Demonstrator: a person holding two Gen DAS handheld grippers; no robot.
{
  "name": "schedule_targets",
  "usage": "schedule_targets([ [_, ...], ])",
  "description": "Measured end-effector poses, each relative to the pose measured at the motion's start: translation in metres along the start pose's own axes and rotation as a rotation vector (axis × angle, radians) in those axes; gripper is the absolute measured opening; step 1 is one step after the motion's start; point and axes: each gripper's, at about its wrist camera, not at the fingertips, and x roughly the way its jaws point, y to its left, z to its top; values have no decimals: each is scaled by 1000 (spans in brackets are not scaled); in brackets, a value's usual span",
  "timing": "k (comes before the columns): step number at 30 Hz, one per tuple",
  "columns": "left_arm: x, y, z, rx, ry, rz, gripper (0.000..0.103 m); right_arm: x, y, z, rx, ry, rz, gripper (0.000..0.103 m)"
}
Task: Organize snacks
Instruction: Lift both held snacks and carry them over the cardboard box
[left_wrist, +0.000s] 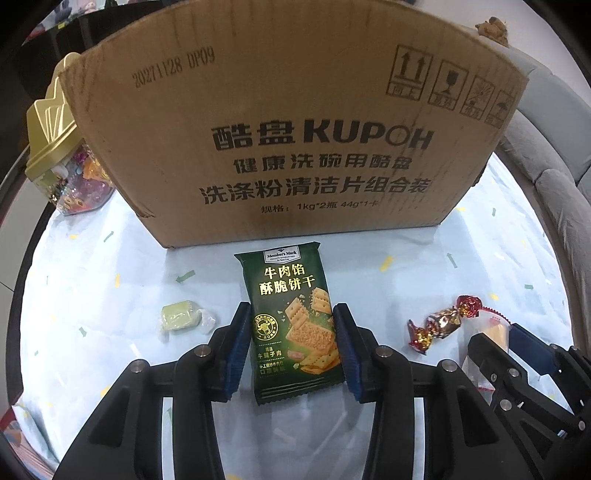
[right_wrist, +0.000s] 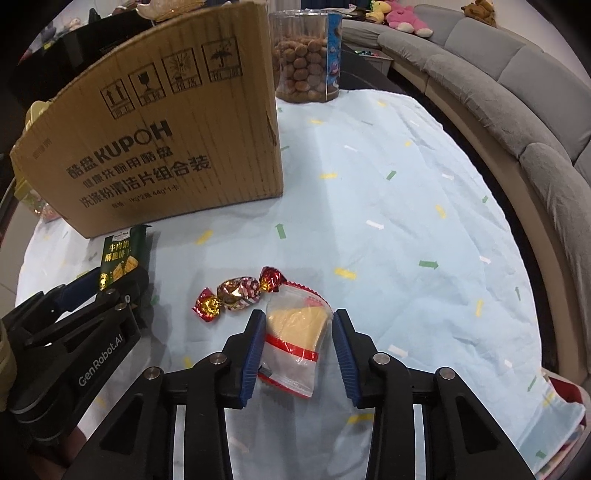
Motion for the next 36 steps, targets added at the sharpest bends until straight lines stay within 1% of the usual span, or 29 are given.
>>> schedule_targets([
  [11,-26,2,-8,4,-34,-1,44,-26,0,1,4,-48,4,39],
  [22,-63,3,-13,9,-81,-7,44,-53,1,5,6,-102,7,39],
  [36,-95,7,0,-1,-141,-19,44,-87,5,13,-10,-170,8,39],
])
